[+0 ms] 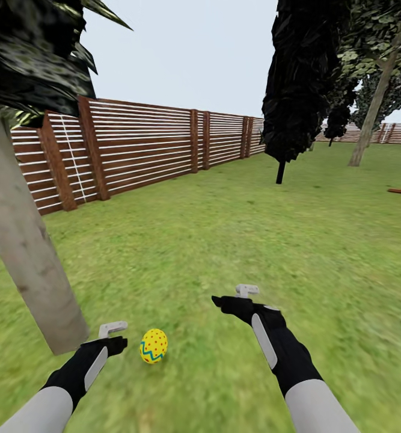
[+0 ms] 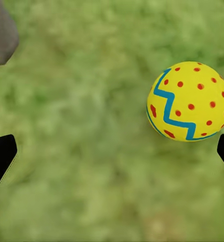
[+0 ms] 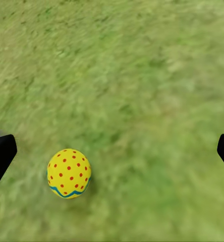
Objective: Take the three Easter eggs out of the wicker basket on the lawn in the garden, then place them on the lawn next to a single tree (choose any tree) so that all three eggs are next to the same tree and none are left in the basket.
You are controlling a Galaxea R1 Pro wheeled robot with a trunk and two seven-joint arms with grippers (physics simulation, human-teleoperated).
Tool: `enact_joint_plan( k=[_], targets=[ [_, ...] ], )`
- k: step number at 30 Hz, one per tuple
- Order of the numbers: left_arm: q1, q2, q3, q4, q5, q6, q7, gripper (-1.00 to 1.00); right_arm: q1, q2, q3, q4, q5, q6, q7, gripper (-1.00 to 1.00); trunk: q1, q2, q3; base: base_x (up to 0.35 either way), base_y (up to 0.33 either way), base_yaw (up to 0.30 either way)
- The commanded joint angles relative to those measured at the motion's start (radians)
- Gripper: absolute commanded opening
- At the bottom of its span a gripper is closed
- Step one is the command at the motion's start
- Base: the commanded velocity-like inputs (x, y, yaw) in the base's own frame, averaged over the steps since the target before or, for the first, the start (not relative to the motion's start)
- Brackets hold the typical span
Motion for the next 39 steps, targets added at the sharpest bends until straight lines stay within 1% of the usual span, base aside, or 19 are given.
enact_joint_plan(
  k=[1,10,33,39],
  targets=[
    [0.000,0.000,-0.001,-0.002,0.011,0.005,0.005,1.00,0.000,0.000,0.000,-0.001,-0.004,0.005,0.000,1.00,-0.001,0.000,0.004,-0.052,0.000,0.160],
    [0.000,0.000,-0.001,-0.002,0.011,0.005,0.007,1.00,0.000,0.000,0.001,-0.001,-0.004,0.005,-0.001,1.00,-0.005,0.002,0.051,-0.057,0.000,0.172],
    [0.000,0.000,0.000,-0.002,0.011,0.005,0.007,1.00,0.000,0.000,0.001,0.000,-0.004,0.005,-0.001,1.00,-0.015,0.007,0.170,-0.003,0.000,0.184],
    [0.000,0.000,0.000,-0.002,0.011,0.005,0.015,1.00,0.000,0.000,0.000,0.000,-0.004,0.005,-0.001,1.00,-0.018,0.009,0.202,0.000,0.000,0.190]
  ],
)
